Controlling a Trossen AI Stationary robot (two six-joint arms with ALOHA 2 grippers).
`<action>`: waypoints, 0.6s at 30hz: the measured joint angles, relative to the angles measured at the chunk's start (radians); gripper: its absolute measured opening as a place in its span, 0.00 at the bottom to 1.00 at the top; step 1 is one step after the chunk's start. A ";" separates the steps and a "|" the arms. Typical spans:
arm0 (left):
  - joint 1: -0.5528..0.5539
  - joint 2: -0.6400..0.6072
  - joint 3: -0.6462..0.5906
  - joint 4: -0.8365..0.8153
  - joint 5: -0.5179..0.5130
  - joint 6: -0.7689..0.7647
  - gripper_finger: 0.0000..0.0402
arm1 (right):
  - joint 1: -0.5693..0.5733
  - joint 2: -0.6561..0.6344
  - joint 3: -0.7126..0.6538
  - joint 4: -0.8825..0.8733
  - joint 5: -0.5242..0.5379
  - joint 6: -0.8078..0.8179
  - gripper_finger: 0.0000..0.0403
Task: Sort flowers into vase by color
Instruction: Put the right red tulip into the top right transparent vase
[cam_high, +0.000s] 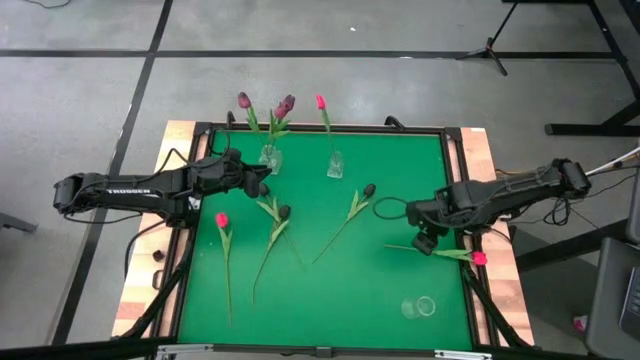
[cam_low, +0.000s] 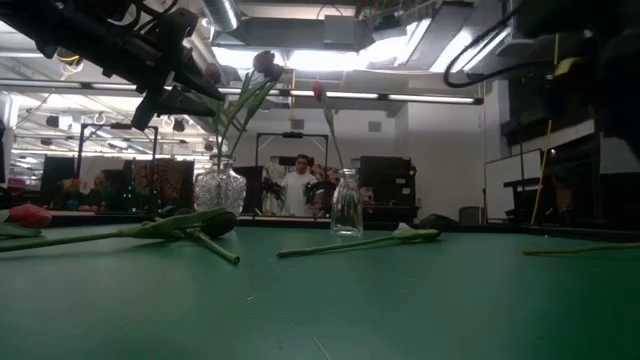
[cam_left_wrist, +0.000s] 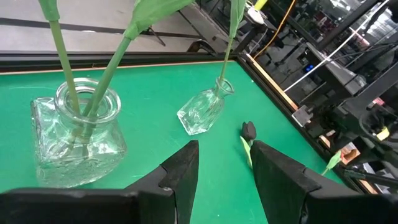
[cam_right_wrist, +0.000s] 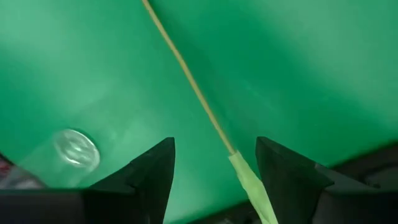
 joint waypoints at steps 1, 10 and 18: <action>0.000 0.000 0.000 0.000 0.000 0.000 0.36 | 0.018 0.000 0.000 -0.003 0.009 0.010 0.56; 0.000 0.000 0.000 0.000 0.000 -0.001 0.36 | 0.128 0.000 0.000 -0.034 0.105 0.104 0.56; 0.000 0.000 0.000 -0.003 0.000 0.000 0.36 | 0.139 0.000 -0.083 -0.012 0.055 0.181 0.56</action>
